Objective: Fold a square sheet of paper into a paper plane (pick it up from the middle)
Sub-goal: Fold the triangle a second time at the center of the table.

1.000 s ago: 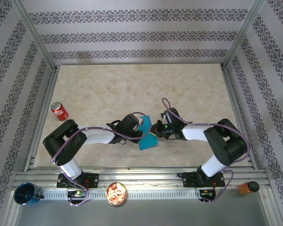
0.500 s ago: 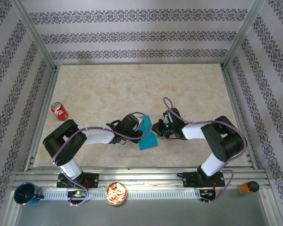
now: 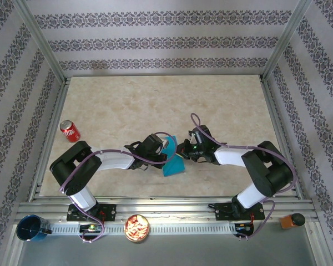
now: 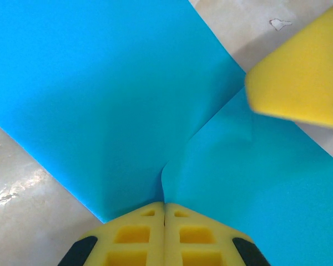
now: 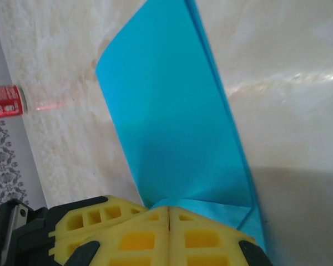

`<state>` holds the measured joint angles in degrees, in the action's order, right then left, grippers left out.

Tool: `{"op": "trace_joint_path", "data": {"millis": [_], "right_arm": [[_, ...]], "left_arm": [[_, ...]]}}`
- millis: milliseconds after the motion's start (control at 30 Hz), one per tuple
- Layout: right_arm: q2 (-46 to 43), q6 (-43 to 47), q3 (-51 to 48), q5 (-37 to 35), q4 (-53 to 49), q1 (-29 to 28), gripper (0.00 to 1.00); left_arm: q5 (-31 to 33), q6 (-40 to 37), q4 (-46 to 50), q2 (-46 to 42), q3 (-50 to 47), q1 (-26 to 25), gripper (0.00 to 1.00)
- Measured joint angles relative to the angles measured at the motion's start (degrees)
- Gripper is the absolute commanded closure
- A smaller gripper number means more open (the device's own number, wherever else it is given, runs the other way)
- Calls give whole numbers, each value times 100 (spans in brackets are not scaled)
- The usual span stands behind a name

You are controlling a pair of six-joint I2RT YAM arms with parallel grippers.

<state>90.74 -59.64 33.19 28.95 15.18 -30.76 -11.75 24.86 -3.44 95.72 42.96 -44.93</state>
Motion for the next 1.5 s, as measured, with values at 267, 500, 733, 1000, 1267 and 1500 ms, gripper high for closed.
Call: {"op": "trace_joint_path", "data": {"millis": [267,500,733,1000,1267,1500], "right_arm": [[435,87,46,90,-72,-72,100],[448,127,-37,111,116,-52,100],[446,127,-48,109,136,-52,100],[413,127,-79,74,146,-50,100],[404,125,-81,52,138,-52,100],[402,120,-81,48,138,-52,100]], "left_arm": [[2,-2,4,-9,0,0,100],[0,-13,116,-59,15,0,84],[46,208,444,-682,24,4,71],[-544,824,409,-1246,46,0,100],[-1467,1440,385,-581,186,-256,100],[-1580,1792,205,-221,227,-271,100]]}}
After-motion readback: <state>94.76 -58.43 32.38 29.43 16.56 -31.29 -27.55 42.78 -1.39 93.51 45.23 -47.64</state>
